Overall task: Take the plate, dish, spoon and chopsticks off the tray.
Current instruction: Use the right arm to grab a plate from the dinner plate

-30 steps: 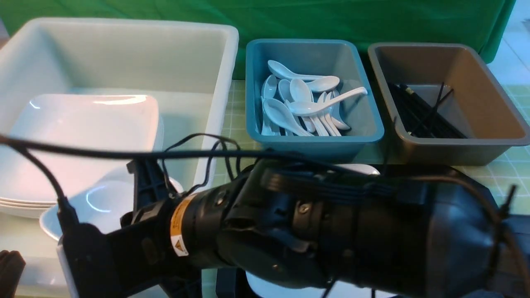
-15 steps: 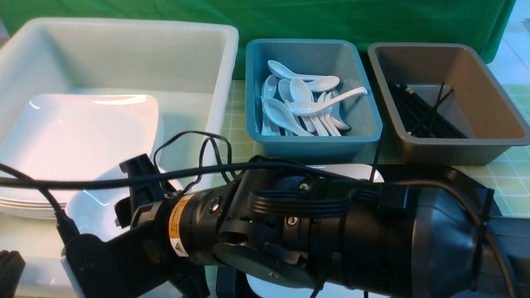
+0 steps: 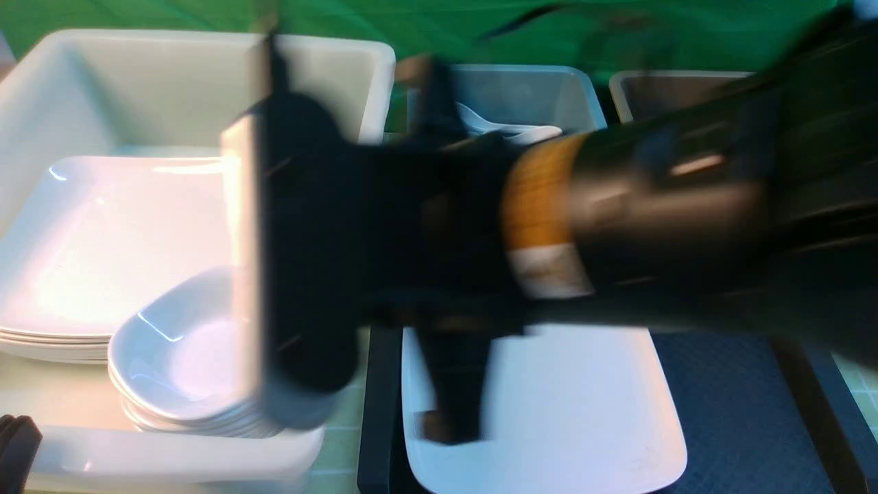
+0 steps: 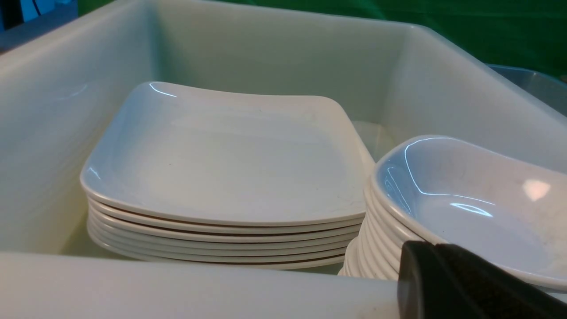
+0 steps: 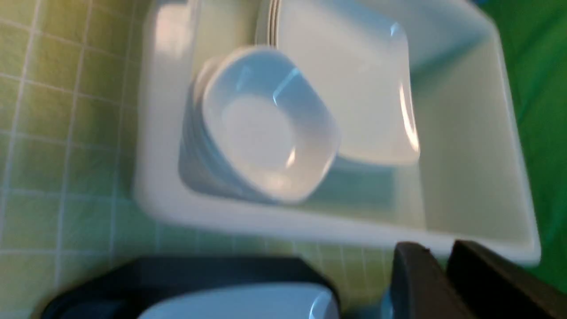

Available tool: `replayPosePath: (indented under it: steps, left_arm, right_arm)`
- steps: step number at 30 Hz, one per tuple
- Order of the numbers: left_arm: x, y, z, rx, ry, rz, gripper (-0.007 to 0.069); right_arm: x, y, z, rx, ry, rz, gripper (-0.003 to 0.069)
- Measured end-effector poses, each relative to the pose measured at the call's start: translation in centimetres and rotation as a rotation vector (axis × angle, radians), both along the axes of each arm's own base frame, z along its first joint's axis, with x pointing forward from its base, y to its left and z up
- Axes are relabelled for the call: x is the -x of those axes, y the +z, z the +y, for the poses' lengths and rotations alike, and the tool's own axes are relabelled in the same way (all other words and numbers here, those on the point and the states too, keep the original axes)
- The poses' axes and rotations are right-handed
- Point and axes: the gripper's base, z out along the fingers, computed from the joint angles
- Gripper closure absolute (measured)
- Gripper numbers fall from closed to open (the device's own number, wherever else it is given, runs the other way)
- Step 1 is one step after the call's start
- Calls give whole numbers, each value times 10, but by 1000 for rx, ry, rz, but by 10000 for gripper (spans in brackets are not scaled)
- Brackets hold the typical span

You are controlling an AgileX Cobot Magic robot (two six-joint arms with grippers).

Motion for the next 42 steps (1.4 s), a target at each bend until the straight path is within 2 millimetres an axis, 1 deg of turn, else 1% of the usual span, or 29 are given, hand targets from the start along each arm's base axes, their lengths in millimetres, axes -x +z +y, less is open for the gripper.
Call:
replayPosePath:
  steps: [1,2,3,4,5,6,8,9,10,11,12,14,15,16,18,20,21,22,25,27,31,33,35,38,39,40,41,42]
  left_arm:
    - [0,0,0,0,0,0,624]
    - [0,0,0,0,0,0,624]
    - [0,0,0,0,0,0,624]
    - [0,0,0,0,0,0,624]
    - [0,0,0,0,0,0,624]
    - [0,0,0,0,0,0,624]
    - [0,0,0,0,0,0,624]
    - [0,0,0,0,0,0,624]
    - [0,0,0,0,0,0,624]
    - [0,0,0,0,0,0,624]
    - [0,0,0,0,0,0,624]
    - [0,0,0,0,0,0,624]
    - [0,0,0,0,0,0,624]
    - [0,0,0,0,0,0,624]
    - [0,0,0,0,0,0,624]
    - [0,0,0,2,0,0,624]
    - [0,0,0,2,0,0,624]
    - [0,0,0,2,0,0,624]
    - [0,0,0,2,0,0,624]
    - [0,0,0,2,0,0,624]
    - [0,0,0,2,0,0,624]
    - [0,0,0,2,0,0,624]
    - [0,0,0,2,0,0,624]
    - [0,0,0,2,0,0,624]
    - [0,0,0,2,0,0,624]
    - [0,0,0,2,0,0,624]
    - [0,0,0,2,0,0,624]
    - [0,0,0,2,0,0,624]
  right_arm:
    - [4,8,-18,12,-70,46,621]
    - [7,11,-27,19,-106,70,631]
    - [11,15,-46,46,-185,122,644]
    - [15,19,-59,44,-241,157,648]
    - [17,22,-66,44,-275,181,649]
    - [22,25,-81,24,-340,227,649]
    - [31,31,-103,-62,-433,302,649]
    - [32,31,-107,-73,-448,316,649]
    - [38,30,-121,-124,-490,357,649]
    - [41,29,-127,-141,-509,373,649]
    - [44,25,-137,-168,-539,395,650]
    - [50,9,-156,-202,-620,434,651]
    - [51,8,-160,-216,-633,439,652]
    - [54,-15,-170,-207,-706,463,656]
    - [56,-38,-179,-222,-798,503,659]
    - [57,-58,-184,-234,-849,533,659]
    - [58,-72,-185,-250,-887,564,660]
    - [58,-79,-185,-260,-901,579,661]
    - [59,-92,-183,-291,-921,613,662]
    - [58,-94,-181,-310,-921,624,662]
    - [55,-94,-183,-329,-948,623,662]
    - [51,-94,-188,-321,-991,608,662]
    - [48,-89,-193,-320,-1024,594,662]
    - [43,-53,-204,-332,-1010,536,662]
    - [43,-50,-205,-333,-1003,534,662]
    - [42,-30,-210,-339,-993,505,662]
    - [42,-18,-213,-367,-986,490,662]
    - [42,-1,-216,-393,-965,467,662]
